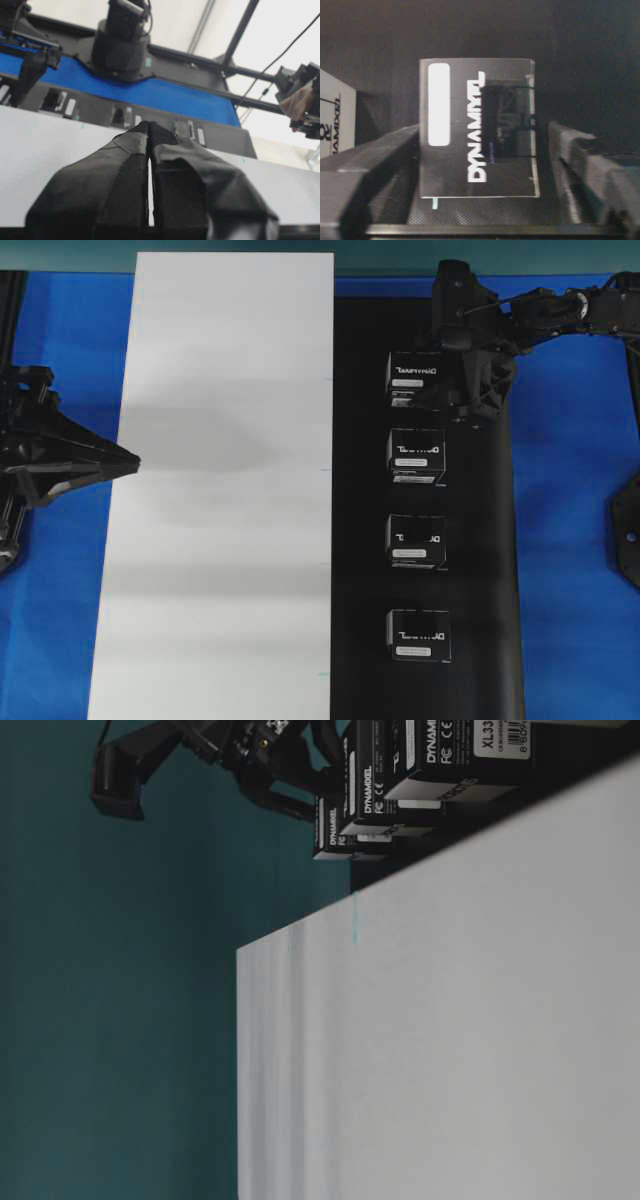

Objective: Place the box from the black base onto the white base.
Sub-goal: 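Close the right gripper around the top black box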

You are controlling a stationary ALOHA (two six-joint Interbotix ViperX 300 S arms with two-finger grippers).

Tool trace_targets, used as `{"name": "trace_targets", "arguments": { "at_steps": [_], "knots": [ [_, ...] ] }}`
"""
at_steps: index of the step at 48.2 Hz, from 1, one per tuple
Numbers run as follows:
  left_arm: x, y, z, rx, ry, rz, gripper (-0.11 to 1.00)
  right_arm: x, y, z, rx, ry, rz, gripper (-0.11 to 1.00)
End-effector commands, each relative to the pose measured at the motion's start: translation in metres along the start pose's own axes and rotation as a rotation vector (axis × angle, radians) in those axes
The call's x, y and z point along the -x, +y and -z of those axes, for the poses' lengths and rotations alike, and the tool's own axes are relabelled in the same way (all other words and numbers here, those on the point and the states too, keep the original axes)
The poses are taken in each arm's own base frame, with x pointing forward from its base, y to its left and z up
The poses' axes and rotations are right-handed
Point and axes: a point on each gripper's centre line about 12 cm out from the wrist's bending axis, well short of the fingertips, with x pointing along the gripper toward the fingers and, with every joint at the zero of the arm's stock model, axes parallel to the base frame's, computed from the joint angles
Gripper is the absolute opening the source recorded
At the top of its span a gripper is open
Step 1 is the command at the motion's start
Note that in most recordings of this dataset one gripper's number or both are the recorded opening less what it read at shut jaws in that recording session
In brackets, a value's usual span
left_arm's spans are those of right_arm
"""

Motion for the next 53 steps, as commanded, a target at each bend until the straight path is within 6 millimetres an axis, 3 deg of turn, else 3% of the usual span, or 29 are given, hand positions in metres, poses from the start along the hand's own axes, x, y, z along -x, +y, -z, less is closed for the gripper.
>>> {"name": "trace_targets", "arguments": {
  "at_steps": [1,8,27,41,53],
  "knots": [
    [-0.0002,-0.0023,-0.0059,0.0,-0.017,0.008,0.0,-0.0025,0.0034,-0.0017,0.001,0.0,-0.011,0.82],
    [0.0002,-0.002,-0.005,0.0,-0.016,0.007,0.0,-0.003,0.005,-0.0023,0.006,0.0,-0.016,0.74],
    [0.0003,-0.0012,-0.0019,-0.002,-0.008,0.006,0.0,-0.0035,0.0079,-0.0028,0.009,0.002,-0.029,0.72],
    [0.0003,-0.0006,-0.0008,-0.002,-0.005,0.003,0.0,-0.0036,0.0086,-0.0037,0.014,0.0,-0.03,0.62],
    [0.0007,-0.0006,-0.0011,0.002,-0.007,0.004,0.0,0.0032,0.0101,-0.0081,0.011,-0.017,-0.031,0.62]
  ]
}}
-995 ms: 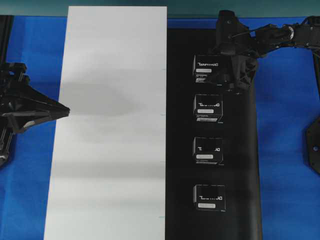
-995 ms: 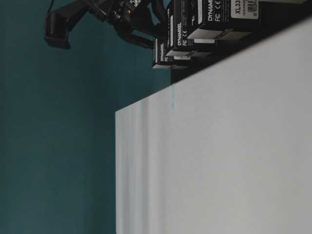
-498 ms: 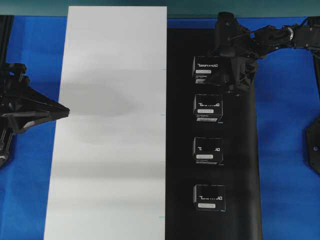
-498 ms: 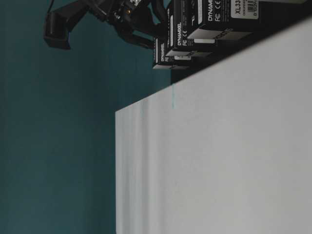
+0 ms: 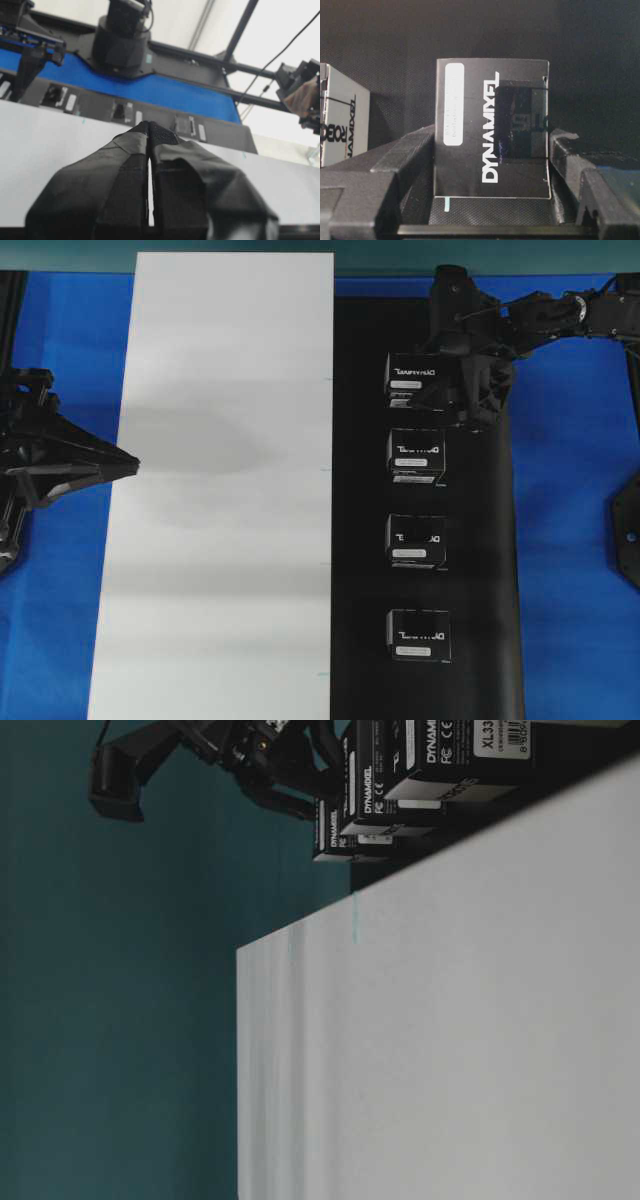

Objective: Place the box from the black base onto the white base.
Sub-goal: 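Close the right gripper around the top black box, then lift the black box off the black base with the right gripper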

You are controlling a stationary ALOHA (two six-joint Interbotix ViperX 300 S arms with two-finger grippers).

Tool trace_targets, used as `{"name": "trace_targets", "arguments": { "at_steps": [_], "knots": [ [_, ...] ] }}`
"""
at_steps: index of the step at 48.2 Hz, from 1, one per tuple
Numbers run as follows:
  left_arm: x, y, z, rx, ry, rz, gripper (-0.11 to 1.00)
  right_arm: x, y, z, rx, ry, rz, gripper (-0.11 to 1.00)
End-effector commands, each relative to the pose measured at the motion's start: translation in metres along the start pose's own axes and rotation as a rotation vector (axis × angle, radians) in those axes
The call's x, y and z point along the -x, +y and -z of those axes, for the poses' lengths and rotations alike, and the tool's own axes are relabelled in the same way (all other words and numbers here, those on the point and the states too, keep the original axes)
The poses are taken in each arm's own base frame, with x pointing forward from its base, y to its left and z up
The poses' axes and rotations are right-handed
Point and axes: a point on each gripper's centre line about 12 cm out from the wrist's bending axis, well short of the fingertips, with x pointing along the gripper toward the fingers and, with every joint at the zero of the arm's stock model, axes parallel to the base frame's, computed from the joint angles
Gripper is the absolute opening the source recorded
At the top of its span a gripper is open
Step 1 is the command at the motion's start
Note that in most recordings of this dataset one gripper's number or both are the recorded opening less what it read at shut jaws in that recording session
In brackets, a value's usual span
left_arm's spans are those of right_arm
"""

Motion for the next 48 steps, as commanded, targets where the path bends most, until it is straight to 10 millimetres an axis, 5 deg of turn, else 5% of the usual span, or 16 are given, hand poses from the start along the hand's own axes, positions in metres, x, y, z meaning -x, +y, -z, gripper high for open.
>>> {"name": "trace_targets", "arguments": {
  "at_steps": [1,48],
  "knots": [
    [-0.001,-0.002,-0.005,0.0,-0.013,0.005,0.0,0.004,0.003,-0.007,0.008,-0.02,-0.005,0.62],
    [0.0,-0.001,-0.004,0.002,-0.012,0.002,0.0,0.065,-0.001,-0.079,0.014,-0.133,-0.063,0.62]
  ]
}}
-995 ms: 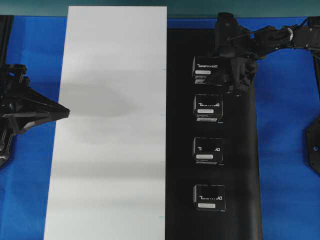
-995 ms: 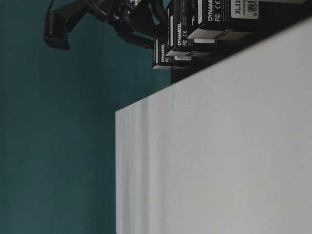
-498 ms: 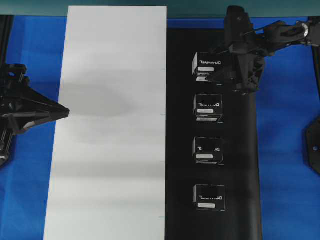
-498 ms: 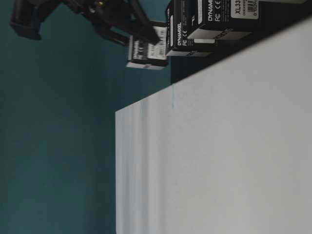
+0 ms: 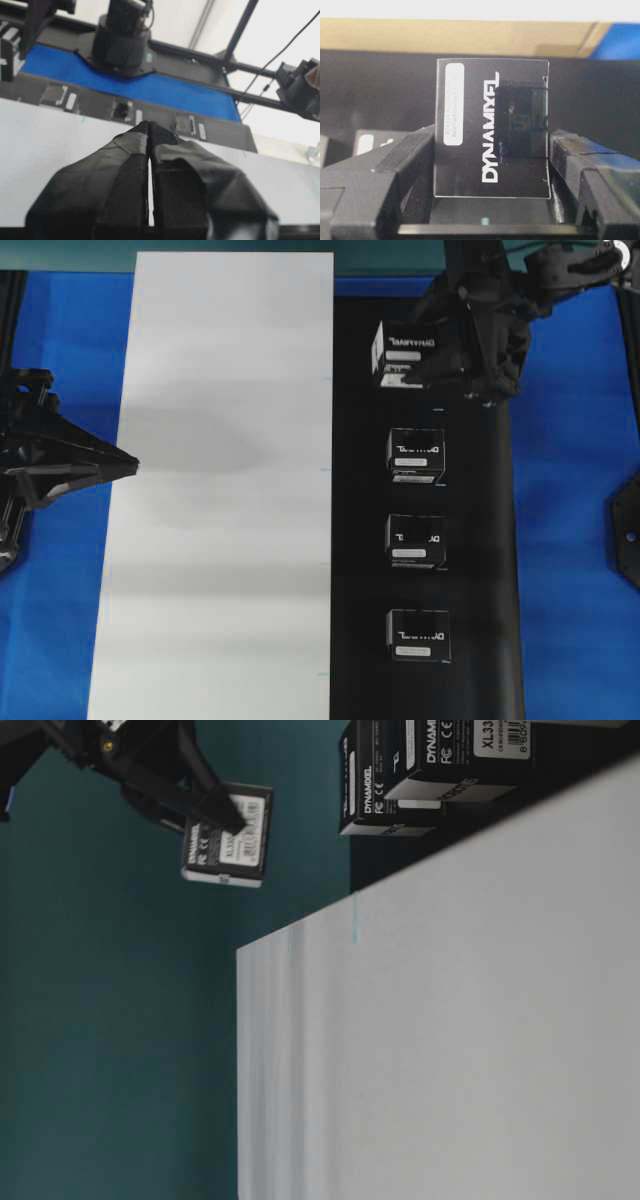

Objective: Place the box from the black base onto the white base.
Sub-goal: 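Lift the black box off the black base with the right gripper, then carry the held box left over the white base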

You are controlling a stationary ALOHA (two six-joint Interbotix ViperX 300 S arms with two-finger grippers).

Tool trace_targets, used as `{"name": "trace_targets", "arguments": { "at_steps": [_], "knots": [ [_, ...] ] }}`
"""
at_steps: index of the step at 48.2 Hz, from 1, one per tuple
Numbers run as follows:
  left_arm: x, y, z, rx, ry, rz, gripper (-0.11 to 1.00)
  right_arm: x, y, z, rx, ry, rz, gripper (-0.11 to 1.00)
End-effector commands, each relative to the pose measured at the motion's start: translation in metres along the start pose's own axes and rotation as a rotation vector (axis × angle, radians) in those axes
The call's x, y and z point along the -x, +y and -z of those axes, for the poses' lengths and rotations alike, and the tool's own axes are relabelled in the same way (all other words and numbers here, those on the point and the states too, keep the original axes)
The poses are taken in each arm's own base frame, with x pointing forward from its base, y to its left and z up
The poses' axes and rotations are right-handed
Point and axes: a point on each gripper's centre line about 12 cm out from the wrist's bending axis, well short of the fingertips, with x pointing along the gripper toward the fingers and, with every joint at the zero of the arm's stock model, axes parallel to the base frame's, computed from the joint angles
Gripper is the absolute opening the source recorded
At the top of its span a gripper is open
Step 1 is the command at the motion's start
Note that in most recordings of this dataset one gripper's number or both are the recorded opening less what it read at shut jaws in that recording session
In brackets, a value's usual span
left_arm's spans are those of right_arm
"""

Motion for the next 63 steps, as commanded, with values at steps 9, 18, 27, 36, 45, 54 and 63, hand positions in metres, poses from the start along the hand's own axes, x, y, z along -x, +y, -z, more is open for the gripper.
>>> {"name": "trace_targets", "arguments": {
  "at_steps": [9,18,27,36,45,54,63],
  "knots": [
    [0.0,-0.001,-0.005,0.0,-0.013,0.004,0.0,0.006,-0.006,-0.028,0.027,-0.01,0.004,0.62],
    [0.0,-0.001,-0.001,-0.002,-0.006,0.003,0.0,0.005,-0.011,-0.044,0.041,0.006,0.006,0.62],
    [0.0,0.0,0.002,0.0,0.002,0.001,0.0,-0.001,-0.011,-0.065,0.047,0.011,0.013,0.62],
    [0.001,0.001,0.004,-0.003,0.005,0.001,0.0,-0.009,-0.011,-0.075,0.02,0.06,0.0,0.62],
    [0.004,0.001,0.006,-0.002,0.002,0.001,0.0,-0.017,-0.004,-0.084,0.03,0.081,-0.002,0.62],
    [0.007,0.002,0.008,-0.002,0.0,0.002,0.0,-0.02,-0.003,-0.091,-0.019,0.082,-0.003,0.62],
    [0.01,0.002,0.009,-0.002,-0.006,0.003,0.0,-0.017,0.001,-0.098,-0.033,0.096,-0.015,0.62]
  ]
}}
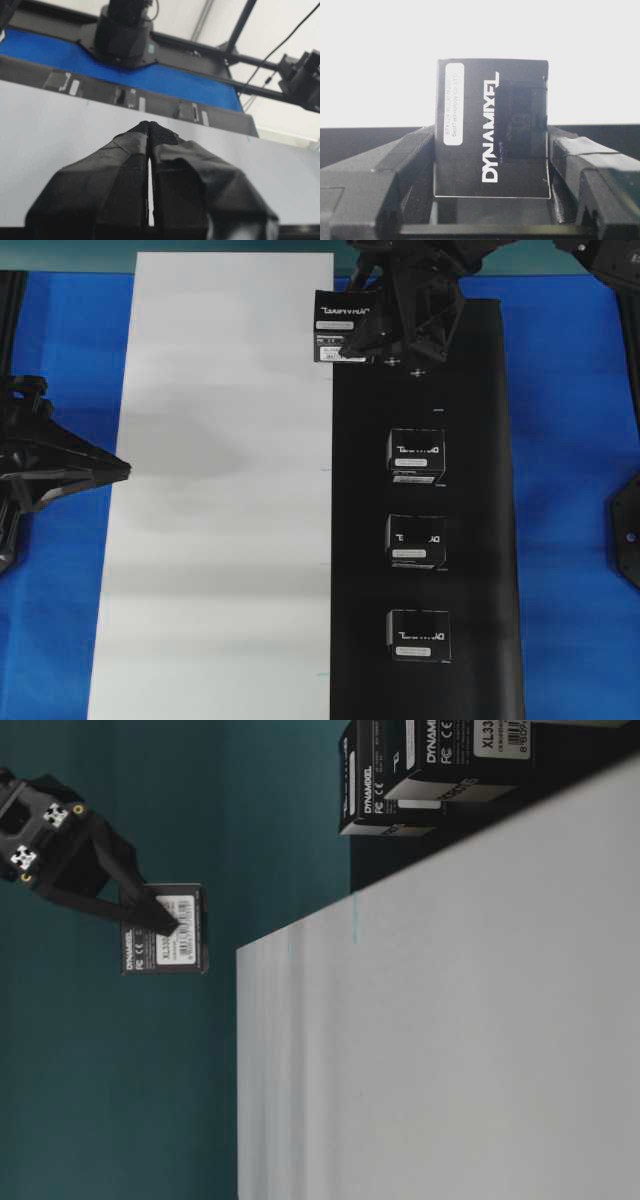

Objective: Place the box from the black base onto the white base.
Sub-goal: 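Carry the held box left over the white base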

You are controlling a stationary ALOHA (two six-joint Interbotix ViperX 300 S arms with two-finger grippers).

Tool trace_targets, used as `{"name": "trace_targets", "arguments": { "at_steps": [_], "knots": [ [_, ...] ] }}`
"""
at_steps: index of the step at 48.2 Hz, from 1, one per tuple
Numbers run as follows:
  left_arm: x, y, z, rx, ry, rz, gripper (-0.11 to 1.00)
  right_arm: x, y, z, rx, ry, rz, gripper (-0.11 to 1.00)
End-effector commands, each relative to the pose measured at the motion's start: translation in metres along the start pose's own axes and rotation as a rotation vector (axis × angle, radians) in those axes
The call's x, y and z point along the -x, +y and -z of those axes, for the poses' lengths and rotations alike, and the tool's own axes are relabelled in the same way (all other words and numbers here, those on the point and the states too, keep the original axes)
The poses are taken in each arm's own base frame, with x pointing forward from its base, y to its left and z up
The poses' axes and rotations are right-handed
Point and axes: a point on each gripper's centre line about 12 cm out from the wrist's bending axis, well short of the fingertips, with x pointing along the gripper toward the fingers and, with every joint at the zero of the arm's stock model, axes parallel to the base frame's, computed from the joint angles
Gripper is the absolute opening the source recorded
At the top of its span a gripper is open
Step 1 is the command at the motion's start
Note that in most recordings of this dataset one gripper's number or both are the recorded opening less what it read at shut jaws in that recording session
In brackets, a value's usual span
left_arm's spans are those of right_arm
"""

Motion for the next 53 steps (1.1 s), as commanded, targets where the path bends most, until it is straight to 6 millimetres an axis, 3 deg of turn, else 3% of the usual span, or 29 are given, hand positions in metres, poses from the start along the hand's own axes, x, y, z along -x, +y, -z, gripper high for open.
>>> {"name": "trace_targets", "arguments": {
  "at_steps": [1,14,39,53],
  "knots": [
    [0.0,-0.001,-0.004,-0.003,-0.013,0.005,0.0,0.004,0.006,-0.01,0.029,-0.011,-0.004,0.62],
    [0.001,-0.001,-0.004,-0.005,-0.013,0.005,0.0,-0.001,0.011,-0.02,0.04,-0.008,-0.009,0.62],
    [0.002,0.0,0.0,-0.002,0.045,-0.011,0.0,0.008,0.014,-0.031,0.025,0.006,-0.01,0.62],
    [0.009,-0.001,-0.004,-0.003,0.036,-0.009,0.0,-0.001,0.015,-0.035,0.044,-0.005,0.03,0.62]
  ]
}}
